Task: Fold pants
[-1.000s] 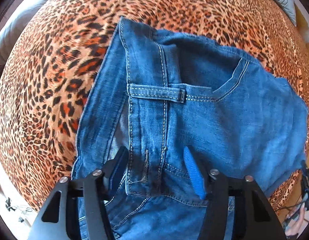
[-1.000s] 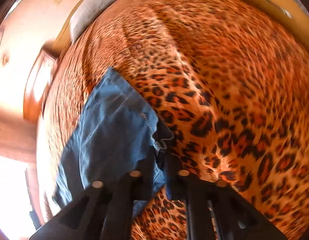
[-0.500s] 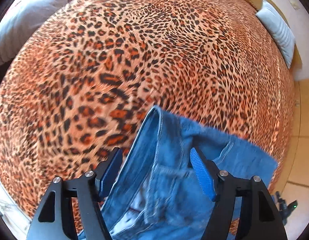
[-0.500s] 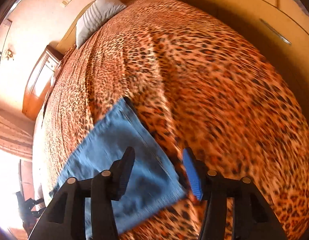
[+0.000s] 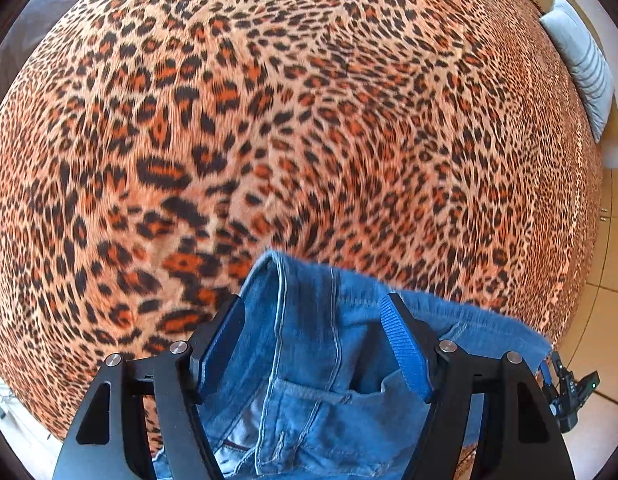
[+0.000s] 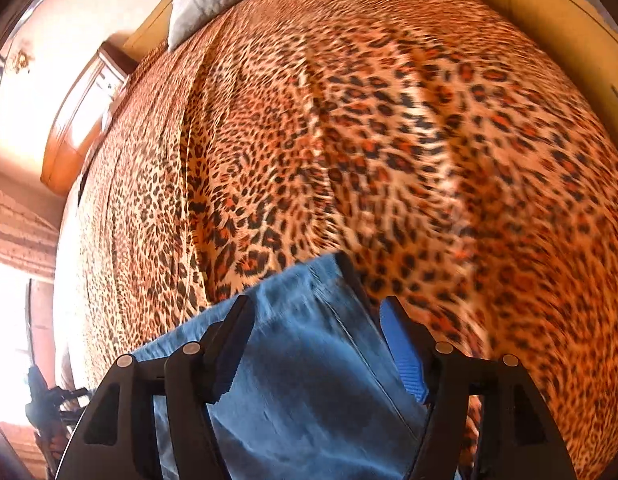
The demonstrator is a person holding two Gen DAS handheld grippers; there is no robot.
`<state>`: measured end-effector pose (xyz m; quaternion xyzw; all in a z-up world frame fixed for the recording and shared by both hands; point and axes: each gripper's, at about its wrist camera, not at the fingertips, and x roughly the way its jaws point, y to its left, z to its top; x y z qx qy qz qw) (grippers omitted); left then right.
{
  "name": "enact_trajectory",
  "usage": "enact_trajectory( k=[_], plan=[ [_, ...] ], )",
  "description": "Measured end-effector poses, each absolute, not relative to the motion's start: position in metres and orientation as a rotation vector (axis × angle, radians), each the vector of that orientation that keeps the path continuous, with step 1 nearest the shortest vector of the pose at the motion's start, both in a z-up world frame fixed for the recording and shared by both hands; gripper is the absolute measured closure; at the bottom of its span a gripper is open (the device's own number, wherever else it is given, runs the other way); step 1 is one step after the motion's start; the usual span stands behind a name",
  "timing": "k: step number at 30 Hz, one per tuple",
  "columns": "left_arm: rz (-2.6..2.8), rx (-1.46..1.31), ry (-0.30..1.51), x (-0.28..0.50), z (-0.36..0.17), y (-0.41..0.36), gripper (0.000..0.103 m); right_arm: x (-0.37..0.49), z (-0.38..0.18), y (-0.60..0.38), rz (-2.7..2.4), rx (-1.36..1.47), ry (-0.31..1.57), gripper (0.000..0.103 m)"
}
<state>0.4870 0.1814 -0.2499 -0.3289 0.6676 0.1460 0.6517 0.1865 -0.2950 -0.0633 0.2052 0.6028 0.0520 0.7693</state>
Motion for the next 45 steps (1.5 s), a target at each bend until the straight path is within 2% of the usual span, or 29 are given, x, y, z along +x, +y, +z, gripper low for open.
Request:
enact_trajectory(
  k=[2, 6, 8, 9, 10, 11, 12, 13, 20, 24, 29, 34, 40, 45],
  plan=[
    [0.337, -0.740, 1.533, 0.491, -0.253, 0.182, 0.030, 0.193, -0.070, -0.285, 0.128, 0.414, 1.331, 0.034],
    [0.340, -0.710, 1.600, 0.498, -0.268, 0.178, 0.029, 0.202, -0.079, -0.264, 0.152, 0.310, 1.345, 0.024],
    [0.341, -0.665, 1.605, 0.502, -0.273, 0.171, 0.030, 0.203, -0.081, -0.253, 0.141, 0.232, 1.355, 0.027],
    [0.329, -0.644, 1.596, 0.503, -0.271, 0.169, 0.037, 0.203, -0.080, -0.247, 0.126, 0.175, 1.356, 0.038],
    [0.307, -0.628, 1.590, 0.505, -0.270, 0.165, 0.060, 0.203, -0.079, -0.242, 0.108, 0.120, 1.357, 0.048],
    [0.288, -0.616, 1.595, 0.506, -0.269, 0.162, 0.073, 0.202, -0.079, -0.238, 0.095, 0.077, 1.355, 0.065],
    [0.271, -0.614, 1.598, 0.506, -0.269, 0.160, 0.078, 0.201, -0.078, -0.238, 0.095, 0.078, 1.350, 0.084],
    [0.273, -0.589, 1.586, 0.506, -0.266, 0.157, 0.080, 0.199, -0.076, -0.238, 0.100, 0.091, 1.347, 0.089],
    [0.297, -0.245, 1.406, 0.492, -0.212, 0.106, 0.083, 0.156, -0.023, -0.239, 0.111, 0.143, 1.215, 0.089],
    [0.302, -0.163, 1.292, 0.475, -0.179, 0.082, 0.083, 0.132, 0.015, -0.246, 0.124, 0.176, 1.146, 0.089],
    [0.290, -0.115, 1.149, 0.412, -0.128, 0.072, 0.083, 0.087, 0.064, -0.254, 0.133, 0.207, 1.054, 0.089],
    [0.265, -0.129, 1.078, 0.326, -0.087, 0.079, 0.083, 0.014, 0.094, -0.268, 0.139, 0.266, 0.987, 0.089],
    [0.232, -0.192, 1.104, 0.233, -0.067, 0.094, 0.083, -0.111, 0.093, -0.295, 0.133, 0.386, 0.971, 0.087],
    [0.241, -0.273, 1.304, 0.178, -0.126, 0.107, 0.084, -0.202, 0.045, -0.307, 0.058, 0.445, 1.092, 0.085]
  ],
)
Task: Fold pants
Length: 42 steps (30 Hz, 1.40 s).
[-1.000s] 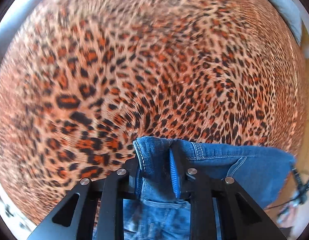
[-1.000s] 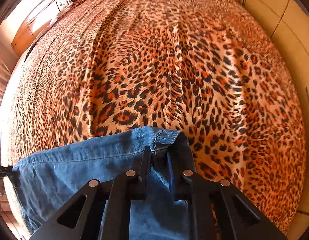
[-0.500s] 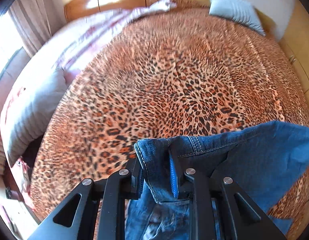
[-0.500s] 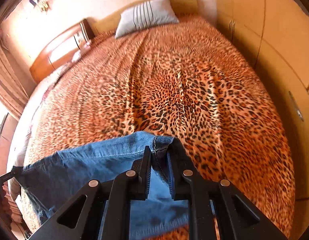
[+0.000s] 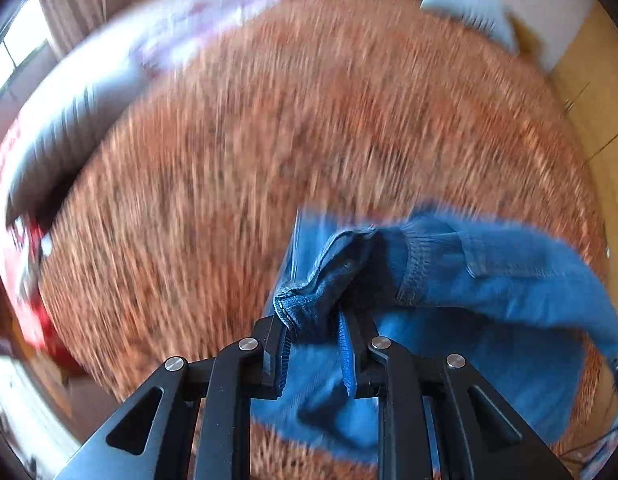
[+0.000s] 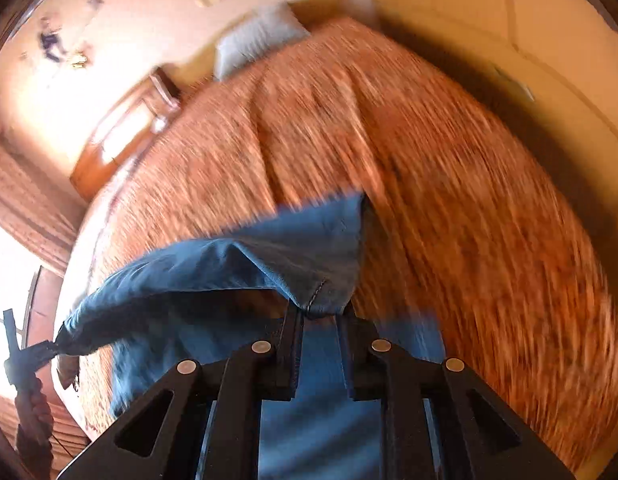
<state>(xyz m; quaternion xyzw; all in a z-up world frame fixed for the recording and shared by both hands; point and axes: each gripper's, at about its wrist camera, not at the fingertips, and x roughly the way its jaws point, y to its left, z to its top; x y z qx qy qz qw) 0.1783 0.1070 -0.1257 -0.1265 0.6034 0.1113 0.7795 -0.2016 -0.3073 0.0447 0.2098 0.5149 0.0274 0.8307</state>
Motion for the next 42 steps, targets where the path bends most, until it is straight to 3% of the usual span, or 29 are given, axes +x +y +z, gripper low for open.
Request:
enact_trajectory(
  k=[4, 7, 8, 9, 11, 13, 14, 19, 25, 26, 27, 28, 29, 30, 38, 42],
  plan=[
    [0.268, -0.348, 1.461, 0.162, -0.168, 0.118, 0.083, -0.233, -0.007, -0.309, -0.044, 0.427, 1.278, 0.081],
    [0.250, -0.378, 1.454, 0.148, -0.155, 0.126, 0.082, -0.250, -0.001, -0.311, -0.073, 0.426, 1.291, 0.067],
    [0.251, -0.375, 1.446, 0.143, -0.147, 0.129, 0.081, -0.255, 0.004, -0.313, -0.077, 0.432, 1.282, 0.056],
    [0.249, -0.389, 1.439, 0.135, -0.140, 0.133, 0.076, -0.261, 0.010, -0.316, -0.084, 0.441, 1.268, 0.049],
    [0.251, -0.465, 1.399, 0.120, -0.121, 0.142, 0.064, -0.270, 0.024, -0.324, -0.094, 0.503, 1.227, 0.045],
    [0.261, -0.545, 1.364, 0.110, -0.111, 0.147, 0.046, -0.274, 0.026, -0.329, -0.071, 0.630, 1.197, 0.034],
    [0.258, -0.599, 1.347, 0.108, -0.108, 0.148, 0.045, -0.273, 0.021, -0.330, -0.055, 0.701, 1.190, 0.030],
    [0.226, -0.782, 1.353, 0.116, -0.125, 0.145, 0.041, -0.261, -0.021, -0.319, -0.030, 0.952, 1.208, 0.030],
    [0.289, -0.804, 1.422, 0.147, -0.177, 0.140, 0.041, -0.245, -0.045, -0.313, -0.073, 1.085, 1.182, 0.030],
    [0.300, -0.807, 1.424, 0.152, -0.181, 0.140, 0.043, -0.240, -0.050, -0.313, -0.084, 1.079, 1.185, 0.032],
    [0.306, -0.805, 1.430, 0.158, -0.185, 0.141, 0.051, -0.236, -0.052, -0.313, -0.084, 1.071, 1.187, 0.042],
    [0.293, -0.803, 1.438, 0.167, -0.190, 0.141, 0.080, -0.232, -0.053, -0.312, -0.076, 1.060, 1.182, 0.052],
    [0.254, -0.800, 1.457, 0.176, -0.191, 0.140, 0.091, -0.225, -0.054, -0.311, -0.070, 1.049, 1.183, 0.078],
    [0.248, -0.776, 1.474, 0.182, -0.188, 0.138, 0.094, -0.220, -0.053, -0.312, -0.064, 1.044, 1.182, 0.095],
    [0.060, -0.678, 1.326, 0.140, -0.092, 0.139, 0.097, -0.242, 0.033, -0.323, 0.127, 1.037, 1.001, 0.096],
    [0.093, -0.690, 1.400, 0.117, -0.123, 0.153, 0.096, -0.286, 0.029, -0.330, 0.088, 1.021, 1.053, 0.091]
  ],
)
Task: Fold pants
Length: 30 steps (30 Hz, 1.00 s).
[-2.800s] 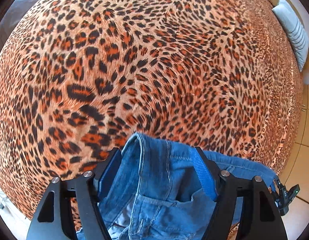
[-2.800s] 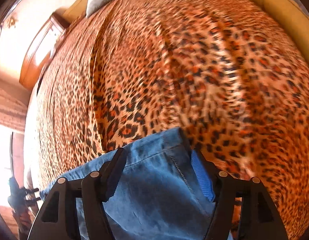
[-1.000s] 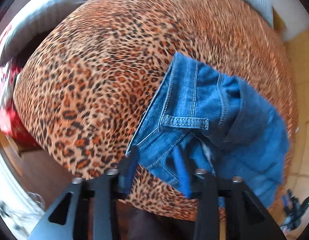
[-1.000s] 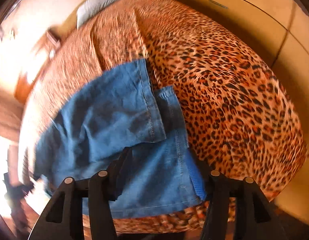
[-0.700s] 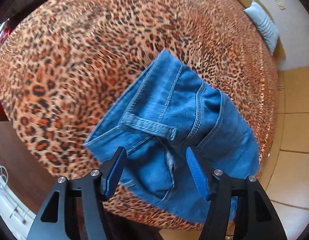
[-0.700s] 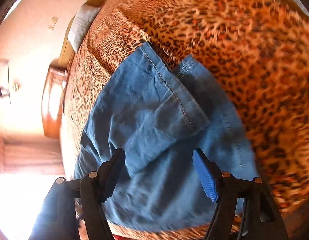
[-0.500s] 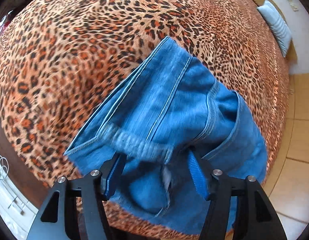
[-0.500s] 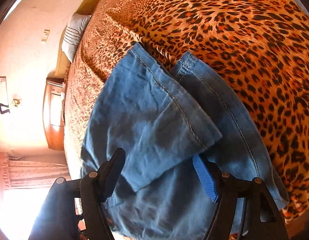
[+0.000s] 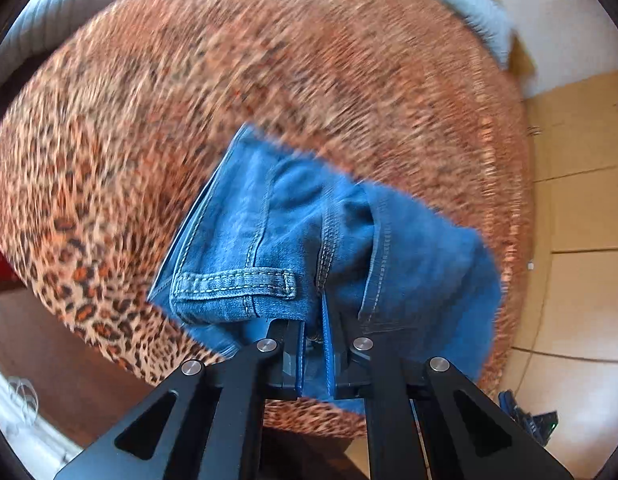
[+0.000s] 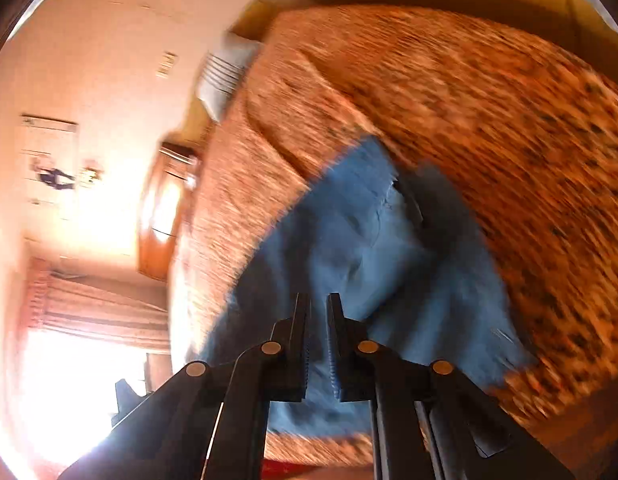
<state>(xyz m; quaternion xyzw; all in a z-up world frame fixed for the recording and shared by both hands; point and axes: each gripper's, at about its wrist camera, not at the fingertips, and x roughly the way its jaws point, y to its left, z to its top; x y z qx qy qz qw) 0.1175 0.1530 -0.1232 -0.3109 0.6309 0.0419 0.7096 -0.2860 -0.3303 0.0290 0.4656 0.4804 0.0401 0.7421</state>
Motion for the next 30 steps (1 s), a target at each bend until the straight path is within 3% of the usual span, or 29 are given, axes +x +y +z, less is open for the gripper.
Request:
enact_trajectory(
  k=[3, 4, 5, 6, 9, 13, 15, 17, 19, 20, 30],
  plan=[
    [0.145, -0.753, 1.448, 0.119, -0.154, 0.162, 0.096, -0.294, -0.009, -0.339, 0.021, 1.095, 1.115, 0.085],
    [0.171, -0.750, 1.445, 0.120, -0.158, 0.164, 0.094, -0.294, -0.020, -0.341, 0.004, 1.138, 1.127, 0.079],
    [0.173, -0.749, 1.443, 0.124, -0.160, 0.165, 0.093, -0.293, -0.030, -0.341, -0.033, 1.165, 1.128, 0.064],
    [0.181, -0.749, 1.443, 0.125, -0.162, 0.166, 0.091, -0.291, -0.037, -0.340, -0.049, 1.185, 1.121, 0.056],
    [0.187, -0.774, 1.428, 0.127, -0.166, 0.171, 0.069, -0.275, -0.052, -0.332, -0.058, 1.239, 1.081, 0.056],
    [0.205, -0.830, 1.391, 0.129, -0.170, 0.174, 0.050, -0.257, -0.062, -0.322, -0.098, 1.224, 1.085, 0.055],
    [0.223, -0.826, 1.400, 0.135, -0.178, 0.166, 0.046, -0.246, -0.069, -0.315, -0.083, 1.237, 1.116, 0.055],
    [0.239, -0.804, 1.430, 0.144, -0.186, 0.157, 0.050, -0.238, -0.076, -0.307, -0.068, 1.250, 1.139, 0.058],
    [0.230, -0.773, 1.466, 0.152, -0.188, 0.155, 0.098, -0.235, -0.075, -0.306, -0.080, 1.240, 1.125, 0.084],
    [0.208, -0.772, 1.474, 0.154, -0.185, 0.155, 0.097, -0.234, -0.072, -0.306, -0.052, 1.275, 1.088, 0.099],
    [0.042, -0.720, 1.373, 0.120, -0.102, 0.159, 0.098, -0.252, 0.005, -0.309, 0.165, 1.273, 0.913, 0.099]
  ],
)
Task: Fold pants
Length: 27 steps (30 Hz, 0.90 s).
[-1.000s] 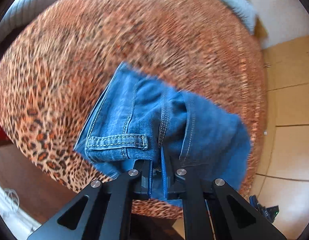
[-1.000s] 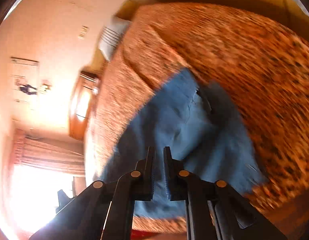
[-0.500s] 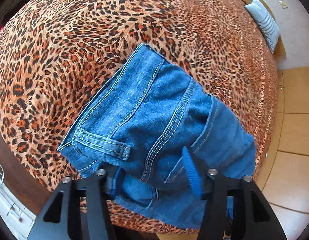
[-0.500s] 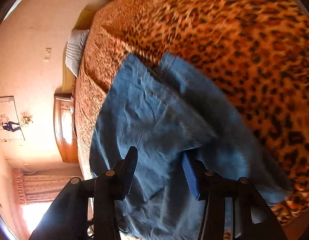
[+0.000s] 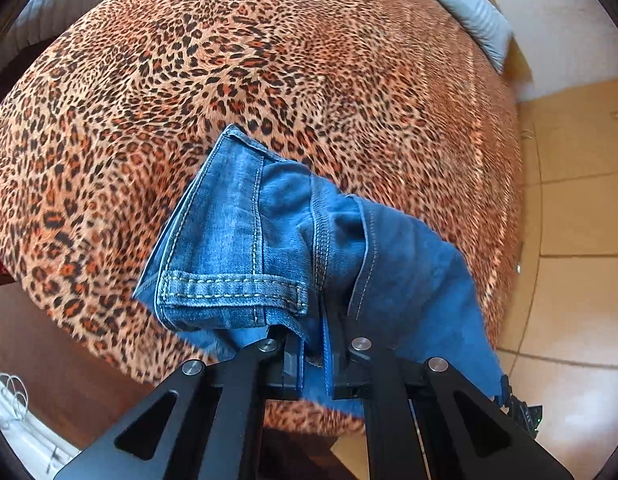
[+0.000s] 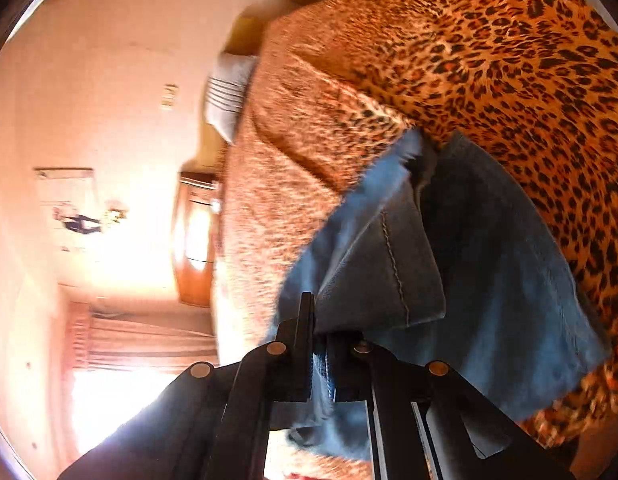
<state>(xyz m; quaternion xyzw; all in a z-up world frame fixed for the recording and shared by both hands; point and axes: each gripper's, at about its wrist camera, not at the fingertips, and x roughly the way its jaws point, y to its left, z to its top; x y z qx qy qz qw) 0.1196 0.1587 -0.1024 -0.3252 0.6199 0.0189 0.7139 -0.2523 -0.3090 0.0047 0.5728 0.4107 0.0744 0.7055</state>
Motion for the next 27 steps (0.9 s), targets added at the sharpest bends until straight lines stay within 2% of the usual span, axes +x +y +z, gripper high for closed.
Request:
enact_trajectory(
  k=[4, 8, 11, 12, 13, 15, 18, 20, 21, 22, 24, 26, 27],
  plan=[
    [0.055, -0.645, 1.436, 0.087, -0.111, 0.170, 0.096, -0.299, 0.011, -0.315, 0.158, 1.302, 0.912, 0.098],
    [0.156, -0.598, 1.631, 0.082, -0.193, 0.176, 0.093, -0.333, -0.045, -0.324, -0.068, 1.162, 1.159, 0.094],
    [0.131, -0.634, 1.649, 0.084, -0.201, 0.186, 0.089, -0.340, -0.067, -0.334, -0.171, 1.154, 1.261, 0.082],
    [0.090, -0.623, 1.636, 0.084, -0.194, 0.189, 0.084, -0.341, -0.061, -0.339, -0.183, 1.152, 1.254, 0.076],
    [0.027, -0.590, 1.628, 0.084, -0.184, 0.193, 0.075, -0.342, -0.052, -0.345, -0.203, 1.123, 1.247, 0.070],
    [-0.040, -0.537, 1.633, 0.080, -0.171, 0.202, 0.065, -0.338, -0.028, -0.362, -0.253, 1.028, 1.226, 0.050],
    [-0.107, -0.503, 1.569, 0.084, -0.144, 0.222, 0.063, -0.326, 0.004, -0.383, -0.295, 0.927, 1.165, 0.047],
    [-0.070, -0.478, 1.486, 0.107, -0.126, 0.234, 0.051, -0.301, 0.016, -0.386, -0.261, 0.887, 1.140, 0.042],
    [-0.035, -0.478, 1.448, 0.123, -0.124, 0.240, 0.037, -0.286, 0.016, -0.384, -0.231, 0.880, 1.137, 0.032],
    [-0.007, -0.478, 1.423, 0.138, -0.126, 0.243, 0.027, -0.267, 0.013, -0.381, -0.191, 0.868, 1.140, 0.031],
    [0.051, -0.476, 1.423, 0.159, -0.138, 0.241, 0.028, -0.232, 0.006, -0.369, -0.172, 0.819, 1.159, 0.031],
    [0.100, -0.487, 1.497, 0.187, -0.167, 0.241, 0.031, -0.200, -0.009, -0.359, -0.151, 0.782, 1.190, 0.031],
    [0.129, -0.496, 1.556, 0.200, -0.187, 0.238, 0.040, -0.187, -0.015, -0.356, -0.161, 0.747, 1.202, 0.031]
  ],
)
